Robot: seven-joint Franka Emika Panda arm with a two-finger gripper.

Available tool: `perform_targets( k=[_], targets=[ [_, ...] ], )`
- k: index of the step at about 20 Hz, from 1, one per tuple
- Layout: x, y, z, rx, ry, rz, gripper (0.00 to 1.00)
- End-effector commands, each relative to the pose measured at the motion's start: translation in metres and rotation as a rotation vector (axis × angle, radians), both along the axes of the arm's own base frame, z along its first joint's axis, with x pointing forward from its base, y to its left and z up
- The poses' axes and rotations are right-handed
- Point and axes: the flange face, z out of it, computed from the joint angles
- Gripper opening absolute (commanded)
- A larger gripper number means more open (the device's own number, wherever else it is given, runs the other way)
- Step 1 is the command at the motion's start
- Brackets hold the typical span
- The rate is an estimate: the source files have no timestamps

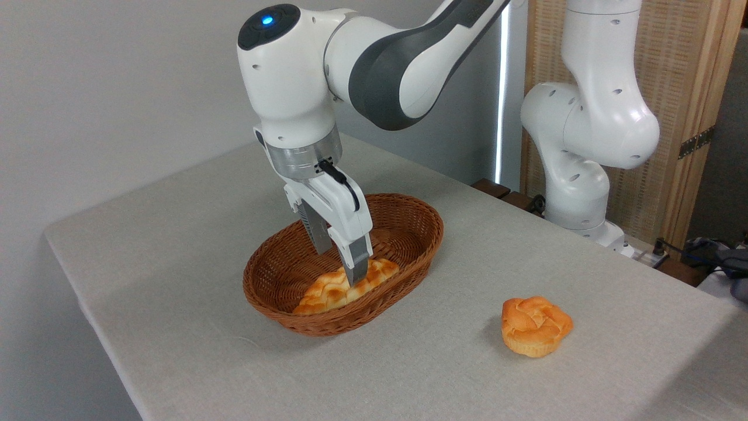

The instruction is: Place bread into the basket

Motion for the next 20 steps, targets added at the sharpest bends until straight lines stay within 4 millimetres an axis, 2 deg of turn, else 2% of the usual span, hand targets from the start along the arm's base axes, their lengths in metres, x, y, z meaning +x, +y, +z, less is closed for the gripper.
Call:
perform_targets(
  k=[1, 3, 9, 12, 15, 17, 20],
  targets=[
    [0.004, 0.000, 0.027, -0.013, -0.050, 0.008, 1.00],
    [0.009, 0.003, 0.048, -0.014, -0.071, 0.026, 1.00],
    [0.020, 0.012, 0.140, -0.010, -0.142, 0.071, 1.00],
    [0.020, 0.018, 0.169, 0.040, -0.173, 0.087, 1.00],
    [0.022, 0.027, 0.176, 0.084, -0.187, 0.092, 1.00],
    [0.031, 0.027, 0.162, 0.089, -0.162, 0.092, 1.00],
    [0.043, 0.020, 0.155, 0.088, -0.154, 0.089, 1.00]
  ],
)
